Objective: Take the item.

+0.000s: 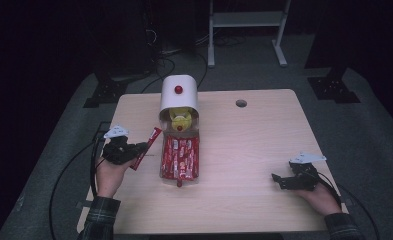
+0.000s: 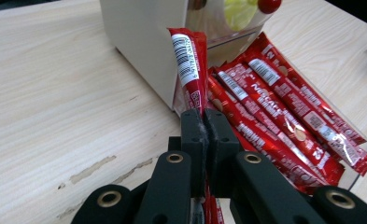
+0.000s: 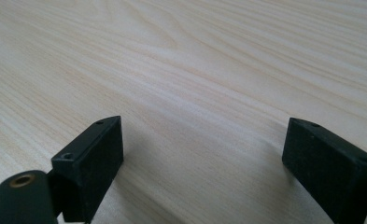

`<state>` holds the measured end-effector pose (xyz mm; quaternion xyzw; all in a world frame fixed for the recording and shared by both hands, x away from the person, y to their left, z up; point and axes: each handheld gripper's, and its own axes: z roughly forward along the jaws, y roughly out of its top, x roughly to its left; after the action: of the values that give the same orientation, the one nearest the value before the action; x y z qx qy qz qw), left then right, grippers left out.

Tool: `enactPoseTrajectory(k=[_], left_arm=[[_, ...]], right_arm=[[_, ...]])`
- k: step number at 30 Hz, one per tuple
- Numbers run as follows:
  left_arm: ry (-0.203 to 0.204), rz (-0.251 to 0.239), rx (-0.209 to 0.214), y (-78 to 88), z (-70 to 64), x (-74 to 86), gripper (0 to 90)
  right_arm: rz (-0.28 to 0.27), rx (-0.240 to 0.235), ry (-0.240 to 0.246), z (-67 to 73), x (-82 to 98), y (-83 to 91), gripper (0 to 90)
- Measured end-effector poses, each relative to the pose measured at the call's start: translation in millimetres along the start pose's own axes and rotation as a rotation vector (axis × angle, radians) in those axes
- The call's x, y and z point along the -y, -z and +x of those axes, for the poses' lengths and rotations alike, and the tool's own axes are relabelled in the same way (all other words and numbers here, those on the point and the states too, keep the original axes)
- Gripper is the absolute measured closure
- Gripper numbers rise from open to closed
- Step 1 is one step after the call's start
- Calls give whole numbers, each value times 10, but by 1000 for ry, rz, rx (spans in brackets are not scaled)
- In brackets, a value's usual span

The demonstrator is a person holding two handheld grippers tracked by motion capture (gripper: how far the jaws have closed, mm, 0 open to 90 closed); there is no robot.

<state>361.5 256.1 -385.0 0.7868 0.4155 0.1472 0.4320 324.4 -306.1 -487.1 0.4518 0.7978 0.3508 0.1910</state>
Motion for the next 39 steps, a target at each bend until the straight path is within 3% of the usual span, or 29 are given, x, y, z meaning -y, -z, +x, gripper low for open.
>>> enactPoseTrajectory(k=[18, 39], left_arm=[[32, 77, -27, -184, 171, 149, 875], [33, 152, -33, -455, 161, 234, 874]], right_arm=[[0, 0, -1, 0, 0, 0, 114], [1, 0, -2, 1, -1, 1, 114]])
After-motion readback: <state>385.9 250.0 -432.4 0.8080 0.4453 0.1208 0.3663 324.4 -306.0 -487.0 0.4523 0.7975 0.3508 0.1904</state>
